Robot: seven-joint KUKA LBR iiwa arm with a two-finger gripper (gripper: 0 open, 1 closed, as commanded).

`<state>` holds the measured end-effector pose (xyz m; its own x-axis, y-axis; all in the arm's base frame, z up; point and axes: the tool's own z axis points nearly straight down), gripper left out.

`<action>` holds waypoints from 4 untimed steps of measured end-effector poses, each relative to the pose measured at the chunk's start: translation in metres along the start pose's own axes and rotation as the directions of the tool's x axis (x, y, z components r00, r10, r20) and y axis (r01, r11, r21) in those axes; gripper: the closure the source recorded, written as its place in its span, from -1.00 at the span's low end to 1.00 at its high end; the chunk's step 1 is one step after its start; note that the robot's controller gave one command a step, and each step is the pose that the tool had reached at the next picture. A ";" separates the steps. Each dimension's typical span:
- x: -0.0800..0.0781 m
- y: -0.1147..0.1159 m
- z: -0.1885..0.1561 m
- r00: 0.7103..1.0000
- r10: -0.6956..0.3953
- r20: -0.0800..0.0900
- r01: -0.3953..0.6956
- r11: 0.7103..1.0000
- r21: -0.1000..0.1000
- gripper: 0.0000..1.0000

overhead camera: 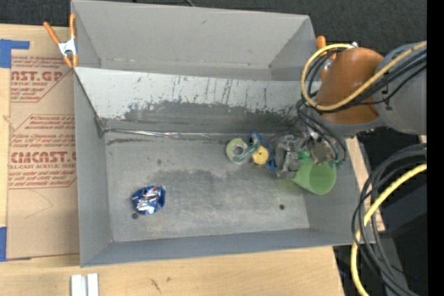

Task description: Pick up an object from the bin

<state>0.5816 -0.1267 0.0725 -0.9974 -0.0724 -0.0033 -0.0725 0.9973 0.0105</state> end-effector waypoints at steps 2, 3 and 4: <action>0.002 -0.005 0.001 1.000 0.001 -0.002 -0.001 1.000 0.009 1.00; 0.002 -0.006 0.000 1.000 0.002 -0.001 -0.002 1.000 0.009 -1.00; -0.014 0.073 -0.003 0.991 -0.135 -0.001 0.135 0.991 0.007 -1.00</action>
Offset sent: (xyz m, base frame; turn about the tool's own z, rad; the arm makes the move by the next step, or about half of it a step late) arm 0.0000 0.0000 0.0000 0.0000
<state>0.5904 -0.0528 0.0761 -0.9785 -0.2063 -0.0040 -0.2063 0.9785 0.0029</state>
